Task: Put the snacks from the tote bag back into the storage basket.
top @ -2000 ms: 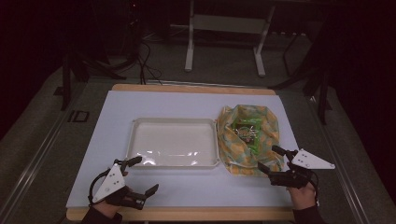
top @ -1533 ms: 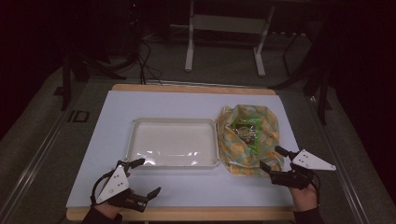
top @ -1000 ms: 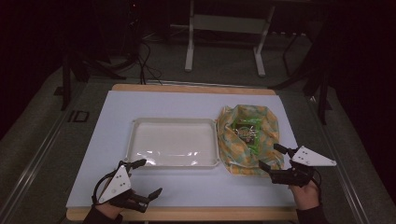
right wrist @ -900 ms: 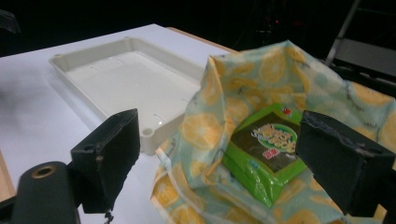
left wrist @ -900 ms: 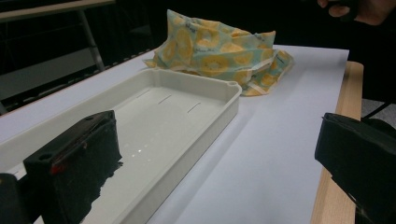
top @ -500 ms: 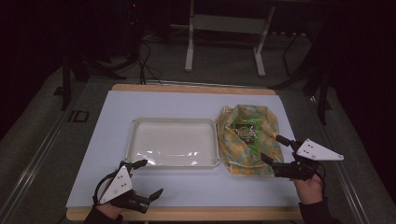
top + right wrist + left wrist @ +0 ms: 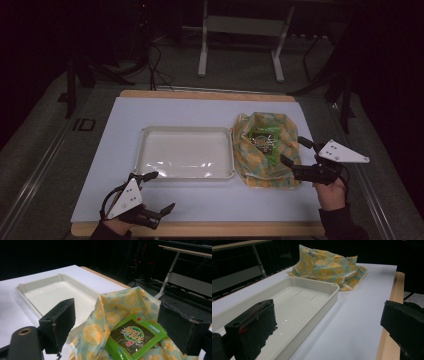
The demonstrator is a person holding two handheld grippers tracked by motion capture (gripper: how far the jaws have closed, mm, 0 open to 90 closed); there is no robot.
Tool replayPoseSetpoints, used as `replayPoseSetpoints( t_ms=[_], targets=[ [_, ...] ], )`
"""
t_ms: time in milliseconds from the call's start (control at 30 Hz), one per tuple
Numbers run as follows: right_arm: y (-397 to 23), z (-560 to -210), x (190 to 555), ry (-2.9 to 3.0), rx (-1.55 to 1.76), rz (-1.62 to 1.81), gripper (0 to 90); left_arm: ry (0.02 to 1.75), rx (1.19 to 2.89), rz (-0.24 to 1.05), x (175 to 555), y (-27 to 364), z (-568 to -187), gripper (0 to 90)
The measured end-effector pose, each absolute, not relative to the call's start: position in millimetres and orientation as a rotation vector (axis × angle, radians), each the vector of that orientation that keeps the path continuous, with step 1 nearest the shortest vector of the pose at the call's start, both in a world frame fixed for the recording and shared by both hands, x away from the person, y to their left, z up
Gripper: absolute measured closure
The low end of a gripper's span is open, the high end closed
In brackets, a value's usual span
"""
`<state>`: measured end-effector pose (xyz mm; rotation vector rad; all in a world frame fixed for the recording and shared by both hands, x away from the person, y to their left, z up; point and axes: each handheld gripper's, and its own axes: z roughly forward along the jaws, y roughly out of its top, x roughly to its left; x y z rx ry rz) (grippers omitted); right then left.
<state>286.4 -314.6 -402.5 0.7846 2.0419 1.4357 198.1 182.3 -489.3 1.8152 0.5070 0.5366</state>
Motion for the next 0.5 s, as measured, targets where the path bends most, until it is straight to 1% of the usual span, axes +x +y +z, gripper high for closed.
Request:
replayPoseSetpoints(
  t_ms=[500],
  targets=[
    [-316,-398,312,2.047,0.815,1.405,12.9,0.502,1.829,0.519,198,182,-490,0.5]
  ],
)
